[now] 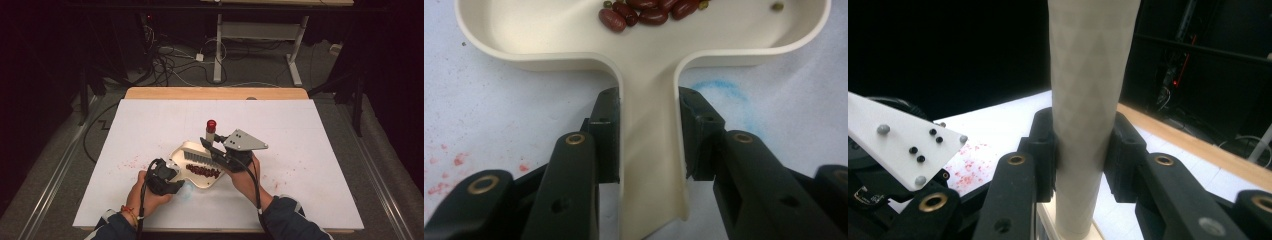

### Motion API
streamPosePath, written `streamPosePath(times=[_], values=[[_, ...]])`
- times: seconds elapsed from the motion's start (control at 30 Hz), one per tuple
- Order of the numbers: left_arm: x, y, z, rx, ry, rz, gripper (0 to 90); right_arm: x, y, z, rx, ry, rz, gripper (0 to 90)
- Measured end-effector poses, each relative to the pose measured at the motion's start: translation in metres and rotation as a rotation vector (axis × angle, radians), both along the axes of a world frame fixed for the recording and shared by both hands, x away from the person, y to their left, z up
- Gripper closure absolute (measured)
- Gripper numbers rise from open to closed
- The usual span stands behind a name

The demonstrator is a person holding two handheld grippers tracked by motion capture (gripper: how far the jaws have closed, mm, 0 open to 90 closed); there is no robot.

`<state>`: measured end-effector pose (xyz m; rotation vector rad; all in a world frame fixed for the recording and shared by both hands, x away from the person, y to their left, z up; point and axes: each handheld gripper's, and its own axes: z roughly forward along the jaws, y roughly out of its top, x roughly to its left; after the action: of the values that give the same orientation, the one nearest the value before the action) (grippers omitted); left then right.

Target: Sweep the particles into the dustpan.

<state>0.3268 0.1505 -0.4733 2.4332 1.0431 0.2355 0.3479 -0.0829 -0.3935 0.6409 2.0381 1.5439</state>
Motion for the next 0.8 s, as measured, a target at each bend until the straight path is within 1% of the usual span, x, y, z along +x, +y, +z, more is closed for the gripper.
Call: streamPosePath(times=[0.03,0.2,0.33,0.43,0.5,0.53,0.67,0.77,0.8], values=[[0.000,0.000,0.000,0.000,0.000,-0.002,63.9,0.001,-0.002,0.001,0.010,0.000,-0.002,70.4],[-0.001,0.001,0.000,-0.006,-0.002,-0.005,63.9,0.002,-0.010,0.008,0.022,-0.004,-0.009,70.4],[-0.002,0.003,0.000,-0.003,-0.008,-0.009,63.8,0.001,-0.019,0.018,0.043,-0.022,-0.015,70.3],[-0.003,0.004,0.000,-0.003,-0.008,-0.012,63.8,-0.001,-0.026,0.025,0.042,-0.046,-0.030,70.3],[-0.004,0.004,0.000,-0.003,-0.007,-0.016,63.8,0.000,-0.033,0.029,0.047,-0.045,-0.042,70.4],[-0.004,0.005,0.000,0.001,-0.006,-0.021,63.9,0.001,-0.040,0.031,0.049,-0.044,-0.058,70.3],[-0.007,0.007,0.000,0.002,0.000,-0.031,63.8,0.002,-0.051,0.032,0.046,-0.050,-0.087,70.3],[-0.009,0.007,0.000,0.003,-0.002,-0.033,63.8,0.003,-0.060,0.031,0.042,-0.048,-0.111,70.4],[-0.009,0.007,0.000,0.004,-0.004,-0.035,63.8,0.003,-0.065,0.029,0.040,-0.040,-0.122,70.4]])
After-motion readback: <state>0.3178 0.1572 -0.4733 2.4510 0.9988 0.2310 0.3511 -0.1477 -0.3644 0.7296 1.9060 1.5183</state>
